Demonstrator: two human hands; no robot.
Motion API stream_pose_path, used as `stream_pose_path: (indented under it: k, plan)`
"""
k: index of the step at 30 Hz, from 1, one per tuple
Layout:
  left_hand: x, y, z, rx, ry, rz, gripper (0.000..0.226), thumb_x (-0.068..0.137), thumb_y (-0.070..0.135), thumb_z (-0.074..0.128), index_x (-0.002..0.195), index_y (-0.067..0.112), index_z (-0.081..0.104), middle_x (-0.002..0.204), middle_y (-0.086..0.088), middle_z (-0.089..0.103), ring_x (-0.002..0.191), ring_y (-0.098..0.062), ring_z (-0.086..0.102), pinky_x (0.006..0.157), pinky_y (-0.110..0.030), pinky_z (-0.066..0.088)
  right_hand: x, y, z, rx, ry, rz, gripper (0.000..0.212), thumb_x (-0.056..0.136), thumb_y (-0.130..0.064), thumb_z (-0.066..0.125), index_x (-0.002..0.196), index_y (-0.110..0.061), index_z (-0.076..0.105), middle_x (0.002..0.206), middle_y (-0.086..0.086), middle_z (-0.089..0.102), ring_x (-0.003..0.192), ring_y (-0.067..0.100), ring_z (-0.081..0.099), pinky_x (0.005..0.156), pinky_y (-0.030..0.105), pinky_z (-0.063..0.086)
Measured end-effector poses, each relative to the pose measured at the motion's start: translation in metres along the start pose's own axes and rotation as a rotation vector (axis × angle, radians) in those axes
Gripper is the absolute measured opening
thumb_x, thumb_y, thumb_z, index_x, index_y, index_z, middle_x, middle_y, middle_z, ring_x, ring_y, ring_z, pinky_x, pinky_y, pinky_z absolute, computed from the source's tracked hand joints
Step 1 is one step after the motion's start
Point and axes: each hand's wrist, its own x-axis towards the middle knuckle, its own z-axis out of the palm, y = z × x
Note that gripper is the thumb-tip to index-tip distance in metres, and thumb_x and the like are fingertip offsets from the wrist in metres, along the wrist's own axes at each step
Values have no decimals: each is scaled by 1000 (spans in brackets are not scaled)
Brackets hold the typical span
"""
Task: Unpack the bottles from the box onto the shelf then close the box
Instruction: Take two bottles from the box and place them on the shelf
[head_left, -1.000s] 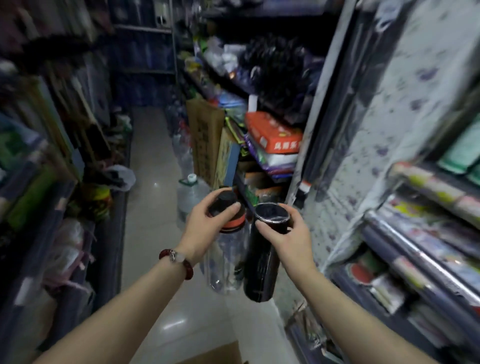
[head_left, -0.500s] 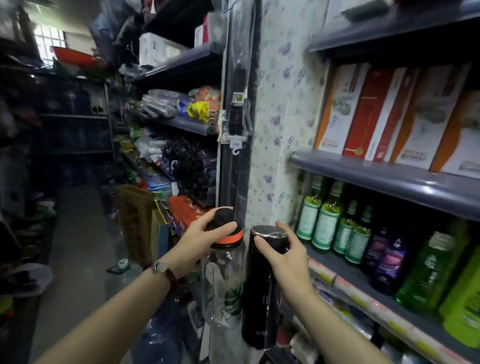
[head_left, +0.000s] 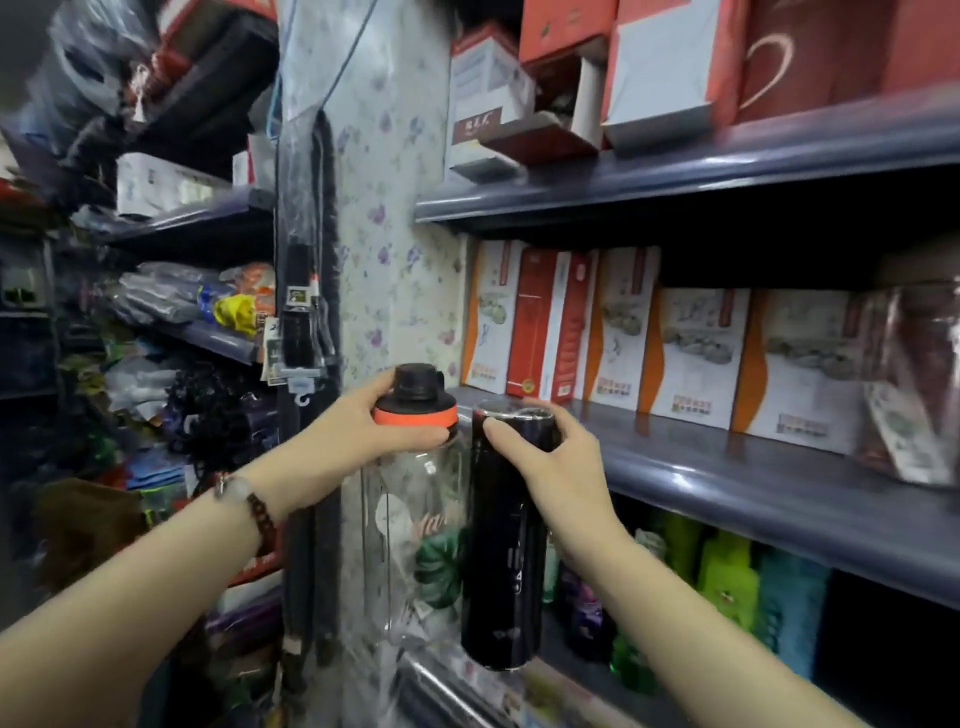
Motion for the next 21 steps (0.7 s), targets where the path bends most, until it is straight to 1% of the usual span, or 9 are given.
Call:
stream_pose_path:
  k: [2,4,7,10,12,14,15,18,21]
  plan:
    - [15,19,0,10,5,26,80,43,43,88,116,45,54,101,2,74,91,-16,69,83,-37,53,11,-19,-9,21,30,-19,50,59,-51,77,101,-26,68,97,-7,74,93,11,69,90,41,55]
    - [29,34,1,9,35,39,93,37,46,87,121,40,48,103,-1,72,90,-18,69,84,-38,53,20,-37,-15,59,49,-34,46,58,-48,78,95,-23,70,93,-2,75,90,17,71,87,46,56]
    - [47,52,1,-5,51,85,87,39,48,81,119,29,54,112,-2,67,101,-18,66,94,-40,52,30,-59,-20,72,93,-83,31,66,-35,81,89,-17,70,87,3,75,84,21,72,83,47,58]
    - [60,67,-1,-17,44,147,77,39,50,80,110,30,62,108,2,69,103,-17,65,95,-40,50,40,-80,-22,32,155,-164,27,69,-31,82,89,-17,71,87,2,75,85,19,72,83,42,58]
    - [68,78,-2,-40,45,215,65,39,48,79,100,32,64,102,3,70,98,-16,65,92,-41,50,49,-90,-24,-7,203,-215,35,65,-38,82,92,-20,70,89,-1,75,87,16,71,86,42,57]
    - [78,86,-3,-62,53,288,63,40,47,79,99,33,63,101,4,70,94,-14,65,88,-38,51,57,-99,-25,-71,263,-266,52,57,-52,81,99,-24,69,96,-4,74,94,14,69,89,43,55]
    - [82,90,-2,-73,53,321,64,41,48,79,100,33,63,101,6,70,93,-11,66,85,-35,52,59,-103,-25,-98,297,-291,59,55,-56,80,104,-25,67,100,-5,73,98,14,68,90,43,54]
    - [93,98,4,-112,86,442,67,42,46,81,105,32,62,102,9,70,93,-5,67,78,-24,51,61,-114,-30,-150,368,-379,63,58,-54,79,112,-26,63,108,-7,70,105,12,64,95,41,52]
    - [99,99,19,-119,152,565,69,46,41,84,110,30,59,106,10,68,98,-5,65,85,-22,51,58,-119,-37,-196,427,-459,63,62,-50,78,118,-28,59,110,-7,68,106,11,63,95,40,51]
